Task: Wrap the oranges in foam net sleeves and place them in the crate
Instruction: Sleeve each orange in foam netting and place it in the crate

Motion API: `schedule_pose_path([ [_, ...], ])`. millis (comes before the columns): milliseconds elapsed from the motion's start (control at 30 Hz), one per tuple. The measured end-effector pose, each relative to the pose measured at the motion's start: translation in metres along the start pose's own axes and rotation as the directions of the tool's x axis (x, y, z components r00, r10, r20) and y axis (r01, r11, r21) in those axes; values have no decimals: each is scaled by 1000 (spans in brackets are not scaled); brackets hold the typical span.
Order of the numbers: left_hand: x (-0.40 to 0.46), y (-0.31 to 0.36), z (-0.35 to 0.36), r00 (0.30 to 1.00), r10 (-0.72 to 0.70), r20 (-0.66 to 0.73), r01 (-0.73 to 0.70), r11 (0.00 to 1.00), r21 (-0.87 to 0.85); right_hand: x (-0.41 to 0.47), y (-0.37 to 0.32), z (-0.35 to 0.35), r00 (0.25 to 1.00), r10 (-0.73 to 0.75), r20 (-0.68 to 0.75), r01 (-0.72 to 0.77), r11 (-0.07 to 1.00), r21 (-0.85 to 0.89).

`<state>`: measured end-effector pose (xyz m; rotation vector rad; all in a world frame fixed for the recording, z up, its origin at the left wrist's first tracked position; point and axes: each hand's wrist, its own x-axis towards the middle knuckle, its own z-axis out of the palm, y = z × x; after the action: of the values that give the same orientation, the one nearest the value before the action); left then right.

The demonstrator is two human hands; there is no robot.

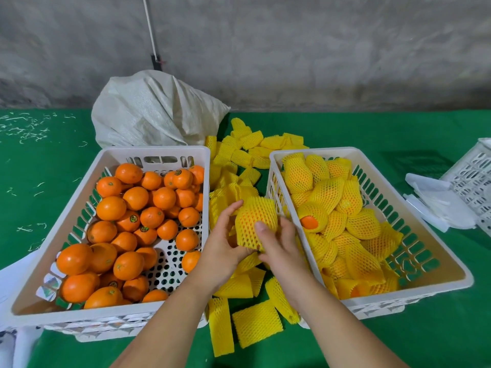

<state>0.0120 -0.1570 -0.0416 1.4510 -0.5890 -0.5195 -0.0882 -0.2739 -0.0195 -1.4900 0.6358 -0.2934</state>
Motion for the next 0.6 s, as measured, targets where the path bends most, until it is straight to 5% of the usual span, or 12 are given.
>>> schedule_pose_path([
  [133,1,3,1,997,-60,52,59,998,23,2,-5,8,998,60,7,-60,998,20],
  [300,4,2,5,992,-121,41,122,992,-32,0,-2,-3,996,-40,-80,44,998,53],
  [433,2,-4,7,994,-85,70,79,993,88,-3,2,-18,989,-101,-107,103,995,14],
  [500,2,-6,9,994,-75,80,64,988,139,-8,0,-42,963,-208,-173,195,977,-89],
  [600,2,-8,10,995,-84,61,74,987,144,-18,9,-91,878,-393,-272,221,838,-498],
])
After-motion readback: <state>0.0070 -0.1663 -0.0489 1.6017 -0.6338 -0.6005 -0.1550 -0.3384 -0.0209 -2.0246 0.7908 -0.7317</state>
